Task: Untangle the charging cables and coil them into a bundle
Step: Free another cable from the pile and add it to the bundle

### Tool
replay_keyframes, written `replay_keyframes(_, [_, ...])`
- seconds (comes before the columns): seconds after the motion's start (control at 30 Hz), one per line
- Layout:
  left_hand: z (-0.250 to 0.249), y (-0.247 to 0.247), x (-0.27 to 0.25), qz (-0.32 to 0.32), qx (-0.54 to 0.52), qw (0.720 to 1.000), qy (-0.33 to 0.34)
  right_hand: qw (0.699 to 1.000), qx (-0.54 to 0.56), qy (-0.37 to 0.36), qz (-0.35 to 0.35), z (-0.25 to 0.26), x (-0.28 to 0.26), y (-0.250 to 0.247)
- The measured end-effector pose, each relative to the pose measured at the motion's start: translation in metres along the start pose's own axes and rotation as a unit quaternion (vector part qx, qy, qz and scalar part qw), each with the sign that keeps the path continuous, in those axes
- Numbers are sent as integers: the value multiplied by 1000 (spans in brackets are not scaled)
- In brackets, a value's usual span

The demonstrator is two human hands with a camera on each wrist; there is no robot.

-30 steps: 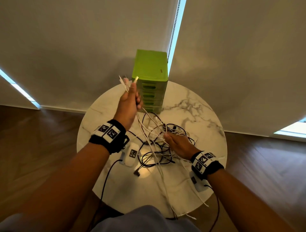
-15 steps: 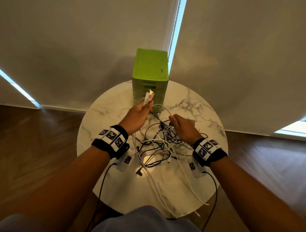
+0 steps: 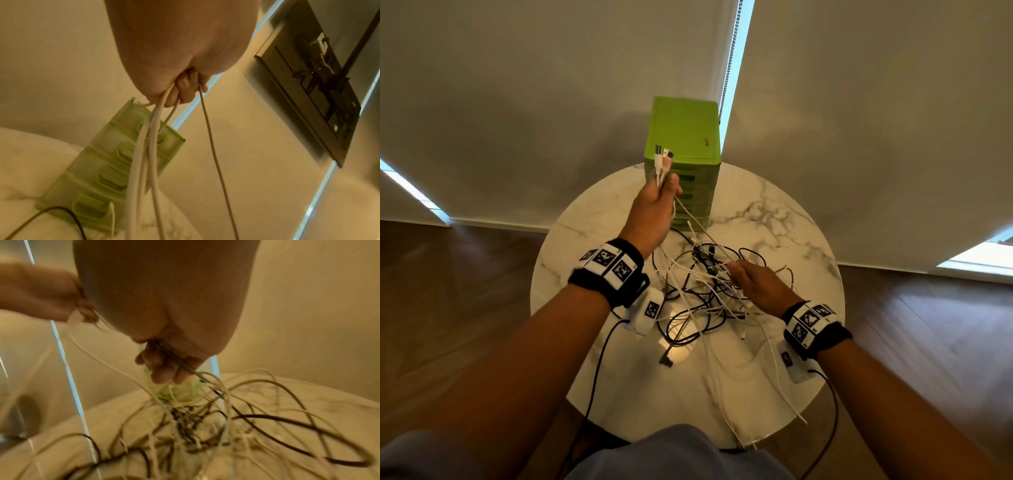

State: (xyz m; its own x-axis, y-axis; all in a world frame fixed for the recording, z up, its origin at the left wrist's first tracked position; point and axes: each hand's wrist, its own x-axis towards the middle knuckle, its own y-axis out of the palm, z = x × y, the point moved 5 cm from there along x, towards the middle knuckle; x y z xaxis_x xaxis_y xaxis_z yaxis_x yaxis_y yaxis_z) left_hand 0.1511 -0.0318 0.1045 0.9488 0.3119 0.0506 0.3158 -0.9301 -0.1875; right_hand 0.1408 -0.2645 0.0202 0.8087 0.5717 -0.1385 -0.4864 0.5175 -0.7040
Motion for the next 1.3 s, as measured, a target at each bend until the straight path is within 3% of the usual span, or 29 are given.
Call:
replay_keyframes(0.13, [-2, -11, -3, -28, 26, 998, 48, 997, -5, 58, -45, -28, -2, -14])
replay_keyframes(0.27, [-1, -18, -7, -66, 9, 997, 43, 997, -24, 50, -51, -34, -2, -25])
replay_keyframes(0.4, [-6, -24, -12, -59, 6, 997, 54, 994, -12, 91, -51, -48, -6, -24])
replay_keyframes(0.5, [-8, -20, -24, -29, 24, 998, 45, 990, 85, 80, -73, -29, -1, -27])
replay_keyframes(0.63, [-6, -1, -39, 30, 5, 999, 22, 995, 83, 48, 3, -7, -1, -25])
replay_keyframes(0.77, [-17, 20, -49, 70, -112, 991, -19, 987, 71, 127, 65, -27, -29, -27])
replay_keyframes(0.87, [-26, 46, -56, 151, -202, 967, -41, 982, 40, 166, 83, -53, -62, -29])
replay_keyframes(0.97, [-28, 76, -67, 222, -211, 951, -40, 985, -21, 168, 46, -66, -87, -28])
replay_keyframes(1.17, [-27, 124, -93, 267, -142, 953, -35, 988, 122, 57, -76, -14, -111, -24])
replay_keyframes(1.3, [-34, 148, -106, 296, -124, 947, -26, 963, 194, 98, -161, 1, -131, -24])
